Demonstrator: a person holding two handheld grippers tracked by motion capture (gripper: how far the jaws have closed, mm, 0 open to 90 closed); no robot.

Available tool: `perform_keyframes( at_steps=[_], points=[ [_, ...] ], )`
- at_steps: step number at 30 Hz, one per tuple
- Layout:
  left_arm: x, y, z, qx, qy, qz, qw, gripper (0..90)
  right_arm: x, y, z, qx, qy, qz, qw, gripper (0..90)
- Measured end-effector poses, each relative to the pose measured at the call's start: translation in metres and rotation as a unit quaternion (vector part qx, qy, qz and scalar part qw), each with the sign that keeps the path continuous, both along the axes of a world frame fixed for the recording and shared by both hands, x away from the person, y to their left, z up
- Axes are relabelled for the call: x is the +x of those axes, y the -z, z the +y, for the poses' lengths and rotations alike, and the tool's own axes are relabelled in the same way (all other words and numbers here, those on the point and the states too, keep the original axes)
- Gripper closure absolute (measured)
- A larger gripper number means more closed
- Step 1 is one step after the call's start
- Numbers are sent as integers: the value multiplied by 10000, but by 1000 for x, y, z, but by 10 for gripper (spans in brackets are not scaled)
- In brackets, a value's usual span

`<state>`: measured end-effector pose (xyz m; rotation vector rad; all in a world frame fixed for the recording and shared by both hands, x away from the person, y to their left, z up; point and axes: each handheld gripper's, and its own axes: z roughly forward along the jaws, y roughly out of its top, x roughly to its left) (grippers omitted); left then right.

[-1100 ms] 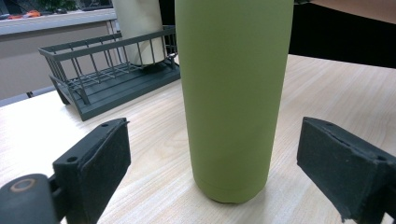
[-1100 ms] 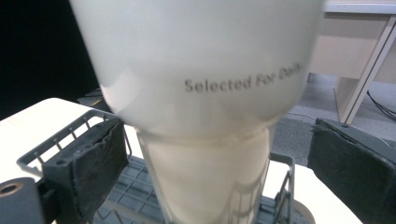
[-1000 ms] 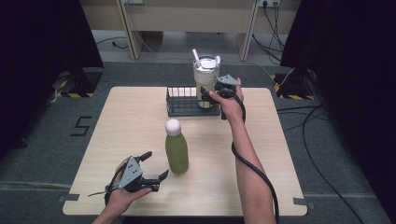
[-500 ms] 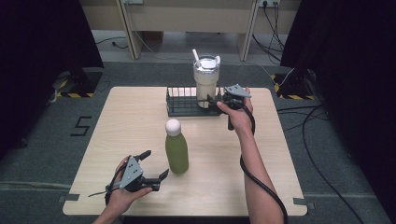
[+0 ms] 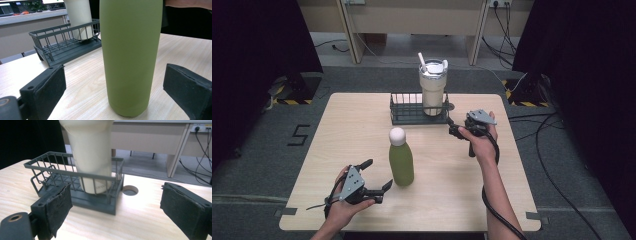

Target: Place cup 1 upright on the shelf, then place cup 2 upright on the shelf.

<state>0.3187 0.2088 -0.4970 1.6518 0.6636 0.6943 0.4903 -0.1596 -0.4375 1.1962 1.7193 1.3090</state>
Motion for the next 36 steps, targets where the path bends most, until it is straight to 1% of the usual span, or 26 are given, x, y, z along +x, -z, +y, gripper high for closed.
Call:
perform_keyframes(
  at_steps=[3, 4, 6, 9, 14, 17, 19, 22, 24, 26, 29, 32, 35, 36],
  points=[
    [-2, -1, 0, -7, 10, -28, 10000, 35, -10, 4, -7, -18, 45, -1, 10000, 103],
    [-3, -1, 0, -6, 10, -33, 10000, 35, -13, 5, -9, 44, 53, 41, 10000, 106],
    [-4, -2, 0, -15, 12, -30, 10000, 32, -20, 6, -13, 97, 73, 49, 9999, 108],
    [-5, -3, -1, -32, 21, -44, 10000, 29, -30, 8, -20, 125, 119, 17, 9998, 109],
    [-4, -4, -2, -53, 19, -37, 10000, 28, -45, 13, -31, 177, 233, 30, 9996, 110],
    [-4, -4, -3, -37, 24, -53, 10000, 27, -55, 21, -36, 91, 225, 105, 9996, 110],
    [-4, -4, -4, -34, 24, -49, 10000, 27, -62, 26, -40, 83, 239, 127, 9996, 110],
    [-3, -5, -6, -36, 36, -46, 10000, 26, -71, 35, -46, -26, 278, 177, 9995, 110],
    [-2, -6, -8, -16, 56, -67, 10000, 26, -77, 41, -50, -21, 306, 198, 9993, 110],
    [-1, -7, -9, -75, 45, -67, 9999, 25, -81, 44, -54, -20, 348, 196, 9992, 110],
    [1, -8, -9, -89, 63, -57, 9999, 25, -87, 47, -58, -70, 384, 189, 9991, 110],
    [3, -8, -11, -131, 97, -49, 9999, 24, -92, 47, -60, -190, 403, 154, 9989, 110],
    [6, -10, -13, -142, 127, -41, 9998, 23, -96, 46, -62, -151, 493, 129, 9986, 113],
    [7, -10, -14, -147, 135, -33, 9998, 23, -96, 46, -62, -177, 469, 126, 9987, 112]
  ],
)
